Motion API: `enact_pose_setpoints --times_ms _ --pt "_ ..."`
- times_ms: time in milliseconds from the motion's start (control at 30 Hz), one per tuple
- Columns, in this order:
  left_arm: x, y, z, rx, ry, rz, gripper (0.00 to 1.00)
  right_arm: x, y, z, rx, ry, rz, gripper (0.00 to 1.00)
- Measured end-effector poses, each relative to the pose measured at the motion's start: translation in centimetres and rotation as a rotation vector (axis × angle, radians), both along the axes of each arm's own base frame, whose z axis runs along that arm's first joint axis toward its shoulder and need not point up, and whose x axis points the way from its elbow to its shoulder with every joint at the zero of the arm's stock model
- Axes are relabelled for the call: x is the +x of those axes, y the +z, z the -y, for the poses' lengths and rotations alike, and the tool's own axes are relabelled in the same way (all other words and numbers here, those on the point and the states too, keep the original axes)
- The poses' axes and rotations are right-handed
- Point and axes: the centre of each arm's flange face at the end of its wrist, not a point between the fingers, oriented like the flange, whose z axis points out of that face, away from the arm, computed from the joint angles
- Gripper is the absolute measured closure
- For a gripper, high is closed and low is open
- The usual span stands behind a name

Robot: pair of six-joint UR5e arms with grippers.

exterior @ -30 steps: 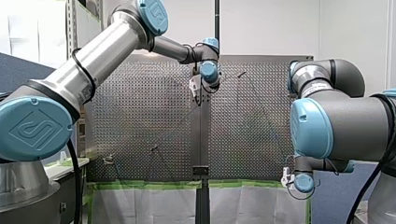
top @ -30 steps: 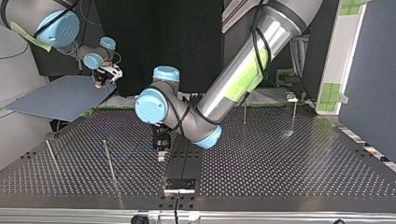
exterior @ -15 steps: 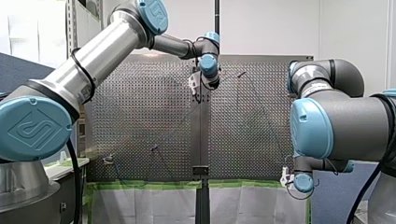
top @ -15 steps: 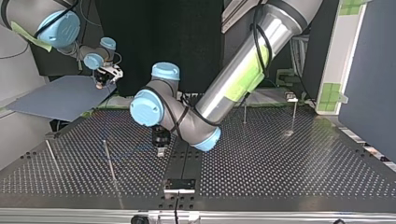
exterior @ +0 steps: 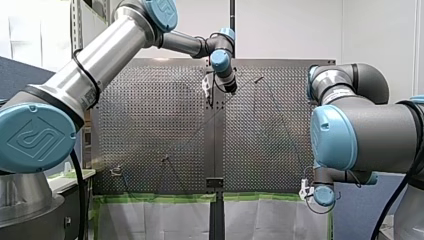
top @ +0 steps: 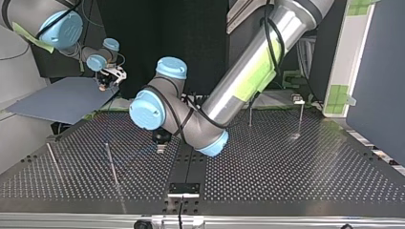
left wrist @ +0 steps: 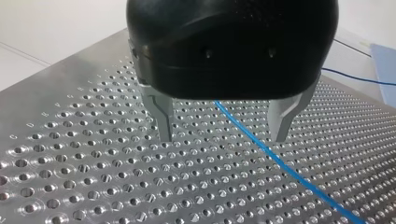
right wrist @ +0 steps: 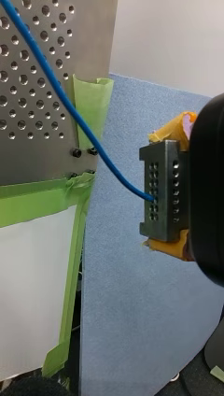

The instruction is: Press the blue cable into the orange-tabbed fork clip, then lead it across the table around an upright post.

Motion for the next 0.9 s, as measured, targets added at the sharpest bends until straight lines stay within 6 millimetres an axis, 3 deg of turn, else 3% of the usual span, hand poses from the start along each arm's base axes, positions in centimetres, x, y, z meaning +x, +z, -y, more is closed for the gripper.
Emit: enact_pose_setpoints --times_ms 467,900 --pt "-2.8 4.9 1.0 -0.013 -0.128 0.072 0.00 0.0 0.0 0.0 -0.002 -0.001 0.003 1.00" --pt "-3.6 5.9 3.5 -0.018 -0.274 0.174 0.00 0.1 0.0 0.0 -0.002 0.007 0.007 1.00"
